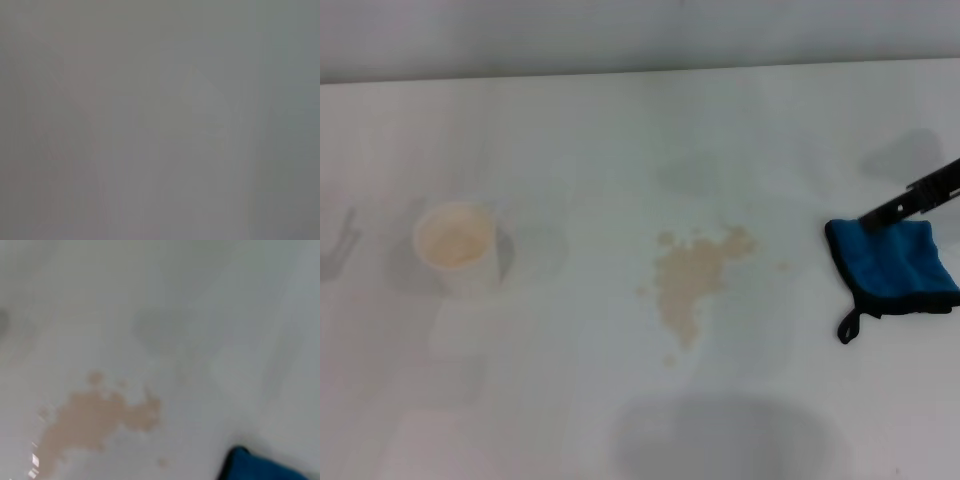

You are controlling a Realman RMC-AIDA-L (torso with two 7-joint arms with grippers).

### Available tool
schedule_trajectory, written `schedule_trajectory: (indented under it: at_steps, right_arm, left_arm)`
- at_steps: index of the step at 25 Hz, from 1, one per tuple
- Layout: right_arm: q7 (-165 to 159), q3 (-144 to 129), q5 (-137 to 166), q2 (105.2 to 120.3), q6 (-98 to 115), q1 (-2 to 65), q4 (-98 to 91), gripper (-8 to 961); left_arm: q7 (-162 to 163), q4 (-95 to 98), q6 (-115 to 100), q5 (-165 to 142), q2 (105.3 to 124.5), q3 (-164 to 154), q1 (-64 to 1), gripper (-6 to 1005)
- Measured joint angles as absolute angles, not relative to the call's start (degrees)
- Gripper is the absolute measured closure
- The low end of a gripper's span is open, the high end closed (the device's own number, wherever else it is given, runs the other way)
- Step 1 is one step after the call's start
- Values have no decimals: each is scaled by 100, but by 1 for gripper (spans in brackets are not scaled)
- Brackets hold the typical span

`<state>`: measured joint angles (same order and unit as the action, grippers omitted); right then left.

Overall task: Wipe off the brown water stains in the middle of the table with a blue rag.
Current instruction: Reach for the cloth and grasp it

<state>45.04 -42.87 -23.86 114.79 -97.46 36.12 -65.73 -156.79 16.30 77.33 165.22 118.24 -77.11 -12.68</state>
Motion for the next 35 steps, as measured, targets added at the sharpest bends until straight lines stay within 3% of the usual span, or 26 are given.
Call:
schedule_trajectory:
  at_steps: [14, 29, 35]
  right_arm:
    - [3381, -6417, -1481, 11515, -8758, 3596, -6248, 86]
    - [3251, -6777, -1347, 11511, -8497, 3697, -5783, 88]
    - [3230, -6973, -1307, 11513, -8409, 3691, -5747, 281]
  left_arm:
    - [-15694, 1617, 7593, 16558, 11830, -7707, -1315, 118]
    - [-15697, 1607, 7529, 16526, 11880, -7717, -1328, 118]
    - [-15669, 1607, 7562, 16523, 11883, -7742, -1318, 118]
